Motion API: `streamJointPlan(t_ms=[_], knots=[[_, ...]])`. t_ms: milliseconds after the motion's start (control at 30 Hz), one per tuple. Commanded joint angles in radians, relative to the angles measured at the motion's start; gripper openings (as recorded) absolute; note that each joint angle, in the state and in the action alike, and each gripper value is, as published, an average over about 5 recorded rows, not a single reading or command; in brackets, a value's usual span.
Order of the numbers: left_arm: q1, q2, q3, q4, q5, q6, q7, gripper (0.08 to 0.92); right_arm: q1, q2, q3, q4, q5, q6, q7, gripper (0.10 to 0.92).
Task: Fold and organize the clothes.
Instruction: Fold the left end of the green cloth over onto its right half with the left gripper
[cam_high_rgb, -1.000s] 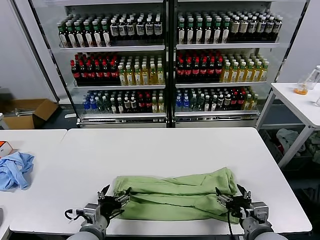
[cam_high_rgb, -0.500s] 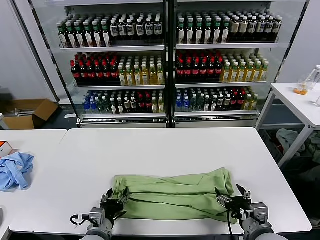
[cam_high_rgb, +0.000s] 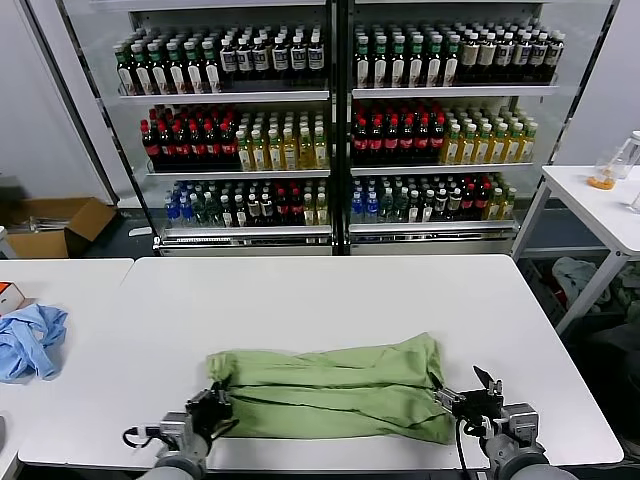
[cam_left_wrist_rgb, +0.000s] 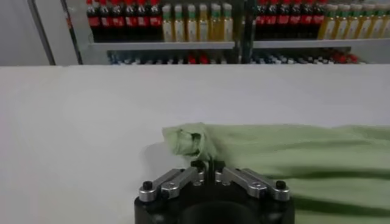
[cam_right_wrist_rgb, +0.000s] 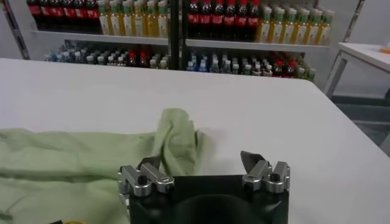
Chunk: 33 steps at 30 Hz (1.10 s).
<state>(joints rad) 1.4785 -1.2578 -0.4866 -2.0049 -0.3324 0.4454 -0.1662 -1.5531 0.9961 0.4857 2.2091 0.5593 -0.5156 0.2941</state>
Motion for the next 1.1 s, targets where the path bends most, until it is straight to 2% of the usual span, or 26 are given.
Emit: streamJointPlan(t_ms=[33, 167, 300, 467, 567, 700, 833, 1100], knots=[[0.012, 0.173, -0.317, -0.028, -0.145, -0.004, 0.02, 0.113, 0.001, 0.001, -0.001, 0.002, 0.0, 0.002, 0.0, 0.823], [0.015, 0.224, -0.427, -0.044, -0.294, 0.018, 0.025, 0.109, 0.004, -0.002, 0.001, 0.007, 0.0, 0.003, -0.003, 0.823], [0.025, 0.215, -0.464, -0.146, -0.536, 0.067, 0.034, 0.109, 0.007, -0.005, 0.002, 0.01, -0.001, 0.004, -0.007, 0.823], [0.038, 0.124, -0.338, -0.322, -0.745, 0.095, 0.051, 0.109, 0.009, -0.005, 0.0, 0.009, -0.004, 0.005, -0.009, 0.823], [0.027, 0.069, -0.212, -0.353, -0.789, 0.104, 0.062, 0.109, 0.008, -0.004, -0.002, 0.008, -0.007, 0.005, -0.01, 0.823], [-0.009, 0.025, -0.072, -0.32, -0.8, 0.105, 0.066, 0.109, 0.007, -0.003, -0.002, 0.007, -0.009, 0.005, -0.011, 0.823], [-0.049, -0.008, 0.025, -0.238, -0.792, 0.101, 0.069, 0.109, 0.009, -0.001, -0.002, 0.001, -0.011, 0.005, -0.012, 0.823], [-0.16, -0.067, 0.136, -0.045, -0.717, 0.087, 0.07, 0.109, 0.021, 0.003, -0.009, -0.006, -0.012, 0.004, -0.012, 0.823]])
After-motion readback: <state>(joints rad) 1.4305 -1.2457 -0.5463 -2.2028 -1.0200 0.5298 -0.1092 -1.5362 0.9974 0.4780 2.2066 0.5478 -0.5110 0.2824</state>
